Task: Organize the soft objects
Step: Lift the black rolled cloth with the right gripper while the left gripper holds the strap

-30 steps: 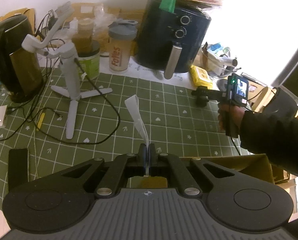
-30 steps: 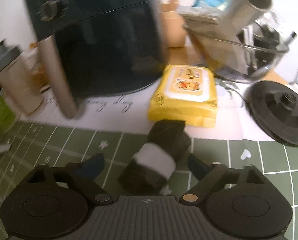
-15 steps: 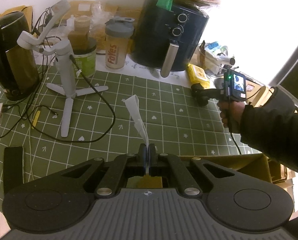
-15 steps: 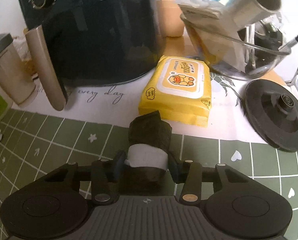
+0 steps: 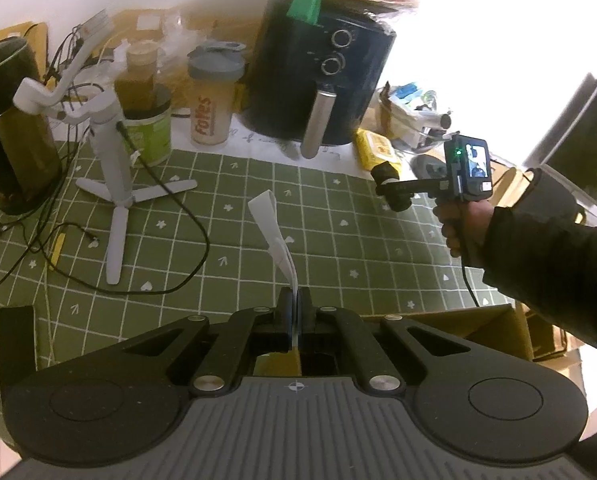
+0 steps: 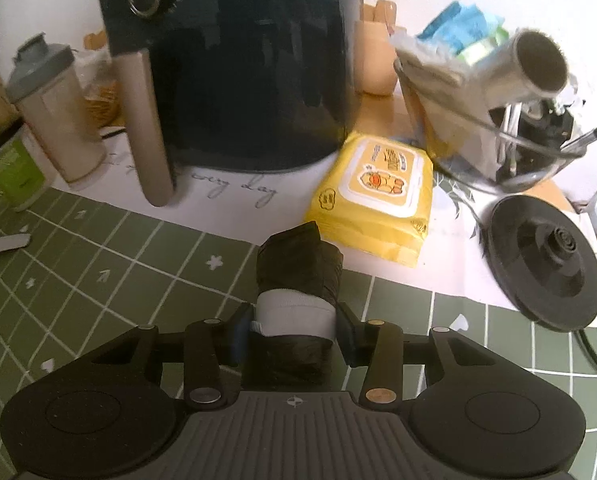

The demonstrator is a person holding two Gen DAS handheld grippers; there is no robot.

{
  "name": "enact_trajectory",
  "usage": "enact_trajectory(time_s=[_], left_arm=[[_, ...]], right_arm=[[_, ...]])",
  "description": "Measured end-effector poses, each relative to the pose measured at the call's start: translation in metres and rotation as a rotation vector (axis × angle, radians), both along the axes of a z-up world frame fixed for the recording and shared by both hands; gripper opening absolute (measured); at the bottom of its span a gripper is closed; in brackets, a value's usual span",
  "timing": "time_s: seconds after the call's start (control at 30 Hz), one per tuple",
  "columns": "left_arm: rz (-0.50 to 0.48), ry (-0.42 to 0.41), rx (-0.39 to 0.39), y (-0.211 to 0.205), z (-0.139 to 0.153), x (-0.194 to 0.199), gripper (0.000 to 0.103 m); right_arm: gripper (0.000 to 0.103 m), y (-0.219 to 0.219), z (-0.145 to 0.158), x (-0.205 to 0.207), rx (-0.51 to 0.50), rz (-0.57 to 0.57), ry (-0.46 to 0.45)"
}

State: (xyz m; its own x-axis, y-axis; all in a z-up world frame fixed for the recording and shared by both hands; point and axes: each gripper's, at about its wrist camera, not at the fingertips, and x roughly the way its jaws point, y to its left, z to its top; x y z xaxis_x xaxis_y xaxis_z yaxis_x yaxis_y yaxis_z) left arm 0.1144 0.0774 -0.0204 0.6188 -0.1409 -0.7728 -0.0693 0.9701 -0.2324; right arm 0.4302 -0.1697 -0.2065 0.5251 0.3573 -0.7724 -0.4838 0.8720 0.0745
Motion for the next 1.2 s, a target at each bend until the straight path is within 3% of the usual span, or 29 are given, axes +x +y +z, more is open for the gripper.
enact_trajectory(time_s=[0.53, 0.87, 1.2], left_arm=[[-0.100, -0.070, 0.001, -0.016, 0.018, 0.001, 0.003], [-0.167, -0.106, -0.003, -0.024, 0.028, -0.002, 0.003], [-0.241, -0.107, -0.026, -0.034, 0.025, -0.008, 0.003]], right_arm=[[0.046, -0.050, 0.075, -0.054, 0.119, -0.041, -0.040], [0.046, -0.073, 0.118, -0.110, 0.192, -0.053, -0.067], [0.046, -0.091, 0.136, -0.181, 0.236, -0.081, -0.056]])
